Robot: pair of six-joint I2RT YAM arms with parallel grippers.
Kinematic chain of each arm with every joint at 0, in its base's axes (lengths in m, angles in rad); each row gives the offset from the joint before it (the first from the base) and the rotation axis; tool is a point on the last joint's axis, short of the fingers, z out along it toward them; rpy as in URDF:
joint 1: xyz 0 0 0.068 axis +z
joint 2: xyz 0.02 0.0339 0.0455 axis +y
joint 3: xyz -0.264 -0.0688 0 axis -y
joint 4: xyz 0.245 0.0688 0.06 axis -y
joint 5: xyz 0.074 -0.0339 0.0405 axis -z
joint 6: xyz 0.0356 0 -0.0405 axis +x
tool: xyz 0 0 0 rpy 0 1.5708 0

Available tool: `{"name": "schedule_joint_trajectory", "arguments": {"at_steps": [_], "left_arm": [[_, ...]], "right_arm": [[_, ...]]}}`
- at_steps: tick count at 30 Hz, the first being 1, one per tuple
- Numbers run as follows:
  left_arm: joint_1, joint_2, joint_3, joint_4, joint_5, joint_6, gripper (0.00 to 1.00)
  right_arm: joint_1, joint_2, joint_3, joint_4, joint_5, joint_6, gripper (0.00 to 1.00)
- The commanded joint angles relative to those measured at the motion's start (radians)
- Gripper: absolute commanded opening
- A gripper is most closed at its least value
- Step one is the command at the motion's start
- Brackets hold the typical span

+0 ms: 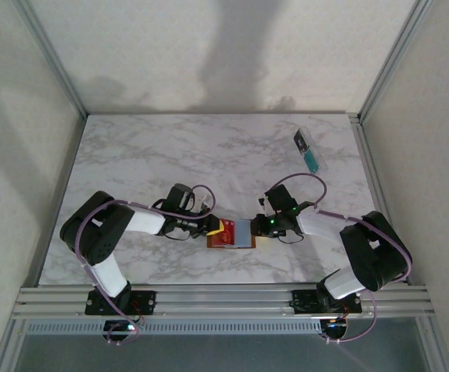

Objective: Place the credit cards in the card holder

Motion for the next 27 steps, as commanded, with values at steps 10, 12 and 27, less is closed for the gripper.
{"name": "schedule_joint_trajectory", "arguments": {"at_steps": [10,12,27], "left_arm": [[-0.053,-0.015,-0.061,0.097,-0.114,-0.07,0.0],[-0.07,-0.003,-0.055,0.102,-0.124,-0.072,0.0],[-0.124,-0.049,-0.005,-0.04,-0.317,-0.059,0.17]], "right_arm": [[0.018,0.065,-0.049,0.107,-0.11,0.049,0.24],[0.018,0.066,-0.06,0.129,-0.115,0.052,0.24],[0.027,-0.01,-0.072,0.095,-0.03,0.046,0.43]]}}
